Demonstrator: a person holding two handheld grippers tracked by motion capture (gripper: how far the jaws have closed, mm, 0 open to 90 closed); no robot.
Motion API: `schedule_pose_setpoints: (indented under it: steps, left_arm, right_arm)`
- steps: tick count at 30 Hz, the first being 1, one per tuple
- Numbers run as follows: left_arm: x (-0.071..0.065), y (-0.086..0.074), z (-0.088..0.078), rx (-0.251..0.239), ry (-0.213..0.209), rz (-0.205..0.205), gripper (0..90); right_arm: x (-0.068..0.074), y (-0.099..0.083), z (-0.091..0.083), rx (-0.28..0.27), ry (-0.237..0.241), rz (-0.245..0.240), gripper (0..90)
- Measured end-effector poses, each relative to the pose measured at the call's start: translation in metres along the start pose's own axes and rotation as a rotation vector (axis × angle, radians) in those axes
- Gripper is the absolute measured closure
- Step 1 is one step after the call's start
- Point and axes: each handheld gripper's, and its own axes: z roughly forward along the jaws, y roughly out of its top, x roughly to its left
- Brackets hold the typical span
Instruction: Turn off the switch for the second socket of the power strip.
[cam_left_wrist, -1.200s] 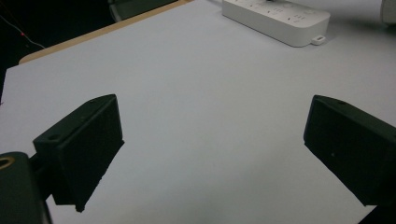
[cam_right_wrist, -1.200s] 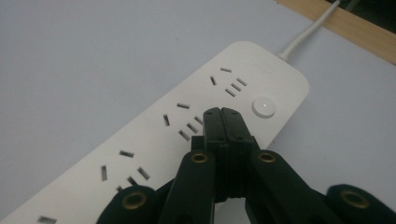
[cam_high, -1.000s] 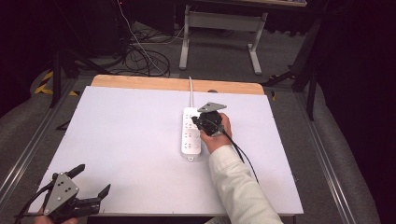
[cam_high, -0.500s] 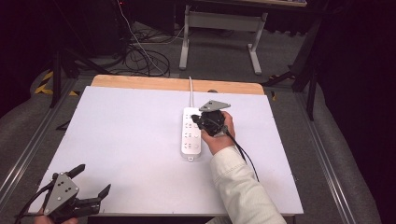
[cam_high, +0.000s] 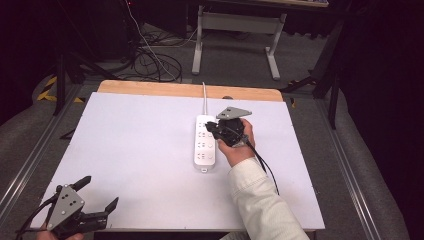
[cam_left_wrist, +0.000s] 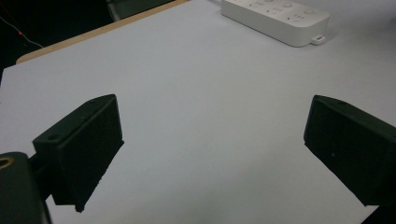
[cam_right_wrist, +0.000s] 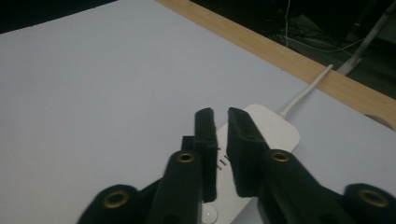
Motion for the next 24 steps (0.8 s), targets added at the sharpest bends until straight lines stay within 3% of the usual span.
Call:
schedule_pose_setpoints:
  steps: [1,2,10,18,24]
  left_arm:
    - [0.0,0.0,0.0,-0.002,0.0,0.0,5.3]
    - [0.0,0.0,0.0,0.0,0.0,0.0,5.3]
    - [0.0,0.001,0.003,-0.003,-0.009,0.002,5.1]
    - [0.0,0.002,0.003,0.001,-0.014,0.001,5.0]
    - [0.0,0.002,0.003,-0.001,-0.01,-0.004,5.0]
  right_arm:
    - [0.001,0.001,-0.004,-0.013,-0.006,-0.002,68.2]
    - [0.001,0.001,-0.004,-0.013,-0.006,-0.002,68.2]
    - [0.006,0.005,-0.034,-0.068,-0.006,-0.015,40.6]
    - [0.005,-0.005,-0.065,-0.071,0.052,-0.015,28.2]
    - [0.004,-0.018,-0.087,-0.068,0.094,-0.009,25.6]
